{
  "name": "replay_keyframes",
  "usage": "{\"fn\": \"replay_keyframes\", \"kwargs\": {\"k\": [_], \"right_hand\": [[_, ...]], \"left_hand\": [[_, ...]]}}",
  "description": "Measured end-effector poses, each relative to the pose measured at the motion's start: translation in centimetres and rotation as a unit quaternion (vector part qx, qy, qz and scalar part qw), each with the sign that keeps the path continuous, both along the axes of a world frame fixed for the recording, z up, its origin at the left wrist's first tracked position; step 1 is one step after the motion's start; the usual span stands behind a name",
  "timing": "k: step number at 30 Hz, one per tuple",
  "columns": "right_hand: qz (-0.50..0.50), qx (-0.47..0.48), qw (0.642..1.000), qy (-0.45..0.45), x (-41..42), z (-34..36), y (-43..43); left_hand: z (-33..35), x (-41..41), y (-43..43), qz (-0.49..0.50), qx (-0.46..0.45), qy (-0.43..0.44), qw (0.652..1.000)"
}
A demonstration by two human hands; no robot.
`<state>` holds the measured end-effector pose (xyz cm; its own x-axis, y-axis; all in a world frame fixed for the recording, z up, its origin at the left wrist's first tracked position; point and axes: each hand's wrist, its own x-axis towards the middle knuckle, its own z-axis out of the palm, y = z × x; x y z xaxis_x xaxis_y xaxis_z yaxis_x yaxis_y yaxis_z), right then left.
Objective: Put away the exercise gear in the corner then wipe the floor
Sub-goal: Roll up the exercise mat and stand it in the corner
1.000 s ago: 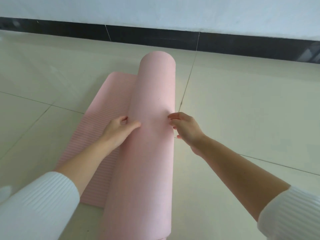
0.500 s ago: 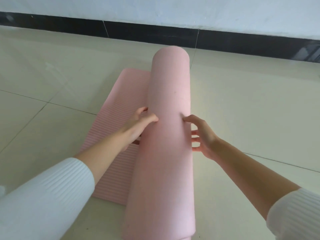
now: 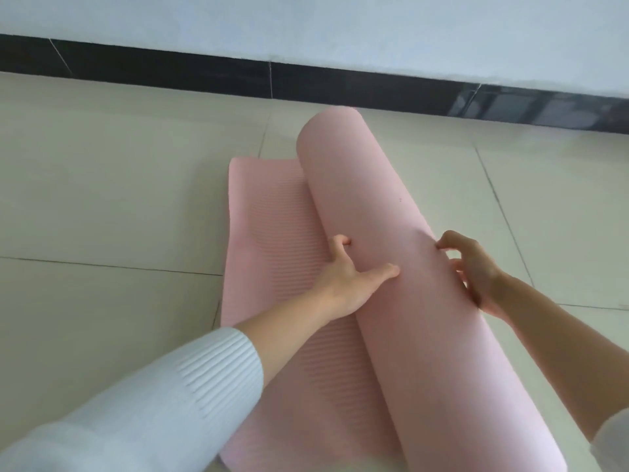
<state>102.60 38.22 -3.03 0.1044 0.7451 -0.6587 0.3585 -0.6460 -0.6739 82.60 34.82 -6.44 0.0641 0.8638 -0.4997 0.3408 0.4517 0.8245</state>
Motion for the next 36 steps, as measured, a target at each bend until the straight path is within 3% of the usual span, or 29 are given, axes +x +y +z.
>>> {"fn": "replay_keyframes", "kwargs": {"k": [3,8,10,13,14,15,17,18,20,22,25,30,36], "right_hand": [[0.041,0.020,0.999,-0.014,0.0,-0.3,0.5],[0.177,0.087,0.976,-0.090,-2.9,2.1,1.9],[0.195,0.125,0.970,-0.070,-5.0,3.1,2.3],[0.162,0.189,0.968,-0.046,-9.2,2.1,2.2],[0.164,0.198,0.964,-0.059,-10.6,1.7,1.9],[0.170,0.208,0.962,-0.057,-11.8,1.4,1.7],[0.157,0.220,0.963,0.003,-13.6,1.0,1.6],[0.139,0.218,0.965,0.035,-14.2,0.8,1.7],[0.142,0.201,0.969,0.002,-15.1,0.2,1.8],[0.159,0.105,0.981,-0.021,-16.1,-0.9,1.2],[0.135,-0.008,0.987,0.082,-17.0,-1.6,0.1],[0.145,0.038,0.983,0.102,-16.2,0.6,0.2],[0.143,0.125,0.973,0.128,-13.0,10.1,2.4]], "left_hand": [[-0.5,-0.7,0.2,-0.016,-0.008,0.033,0.999],[-1.8,-7.3,-0.9,-0.022,-0.037,0.014,0.999],[-2.8,-10.3,-1.4,0.014,0.008,0.095,0.995],[-3.6,-13.7,-1.9,0.158,0.063,0.257,0.951],[-3.6,-14.5,-2.0,0.209,0.039,0.251,0.944],[-3.7,-15.4,-2.0,0.260,-0.007,0.187,0.947],[-3.8,-16.9,-2.0,0.329,-0.102,-0.026,0.939],[-3.6,-17.3,-2.2,0.340,-0.131,-0.108,0.925],[-3.6,-17.7,-2.7,0.317,-0.147,-0.174,0.921],[-3.6,-17.9,-2.8,0.299,-0.139,-0.189,0.925],[-2.8,-17.8,-2.8,0.283,-0.130,-0.213,0.926],[1.4,-17.3,-2.2,0.266,-0.096,-0.124,0.951],[11.0,-15.6,1.4,0.159,0.022,-0.116,0.980]]}}
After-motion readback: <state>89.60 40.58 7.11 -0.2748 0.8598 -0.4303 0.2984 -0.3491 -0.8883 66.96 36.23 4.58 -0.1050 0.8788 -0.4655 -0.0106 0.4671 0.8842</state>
